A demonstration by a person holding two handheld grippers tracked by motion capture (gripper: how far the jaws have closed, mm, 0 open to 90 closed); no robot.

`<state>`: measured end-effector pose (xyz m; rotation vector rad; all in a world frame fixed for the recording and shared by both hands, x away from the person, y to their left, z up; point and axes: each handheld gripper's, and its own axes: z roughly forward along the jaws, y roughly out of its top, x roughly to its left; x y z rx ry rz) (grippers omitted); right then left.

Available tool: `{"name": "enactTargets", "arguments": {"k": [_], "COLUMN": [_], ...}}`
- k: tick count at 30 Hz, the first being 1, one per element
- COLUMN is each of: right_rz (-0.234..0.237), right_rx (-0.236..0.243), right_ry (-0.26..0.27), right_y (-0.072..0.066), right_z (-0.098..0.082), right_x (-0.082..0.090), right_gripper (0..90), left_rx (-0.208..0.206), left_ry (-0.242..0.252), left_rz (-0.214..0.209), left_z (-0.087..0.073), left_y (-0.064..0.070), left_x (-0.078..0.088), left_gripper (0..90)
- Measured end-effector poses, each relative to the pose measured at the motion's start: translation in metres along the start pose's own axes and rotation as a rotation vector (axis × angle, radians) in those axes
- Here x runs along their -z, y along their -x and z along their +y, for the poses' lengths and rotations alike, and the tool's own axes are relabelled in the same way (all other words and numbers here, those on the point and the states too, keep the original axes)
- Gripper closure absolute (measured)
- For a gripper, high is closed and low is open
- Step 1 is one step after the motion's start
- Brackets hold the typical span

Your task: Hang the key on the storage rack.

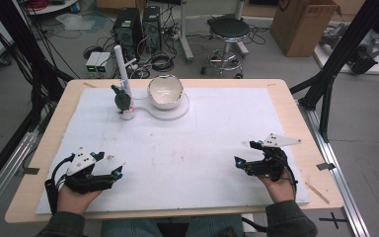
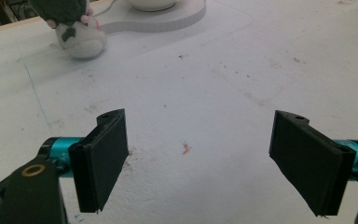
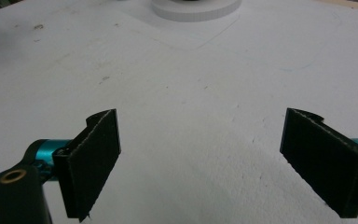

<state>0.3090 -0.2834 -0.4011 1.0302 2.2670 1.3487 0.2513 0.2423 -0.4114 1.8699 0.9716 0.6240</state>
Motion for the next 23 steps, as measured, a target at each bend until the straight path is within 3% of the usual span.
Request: {"name": "enactTargets", "arguments": {"k": [11, 23], "right_rz": [-0.019, -0.030], "right_rx": [0.005, 0.017], "right_ry": [-0.001, -0.021], "right_y": [-0.004, -0.008], "right_z": [-0.013, -0.018], "right_x": [0.012, 0.012], "right_gripper": [11.6, 11.6], "left_rx": [0.000, -0.001], "left_ry": [-0.001, 0.004], "left_rz": [-0.008, -0.006], "left_z": [-0.001, -0.002], "left_y": [0.001, 0.001], "left_x": [0.001, 0.001], "left_gripper": [19.8, 19.8]}}
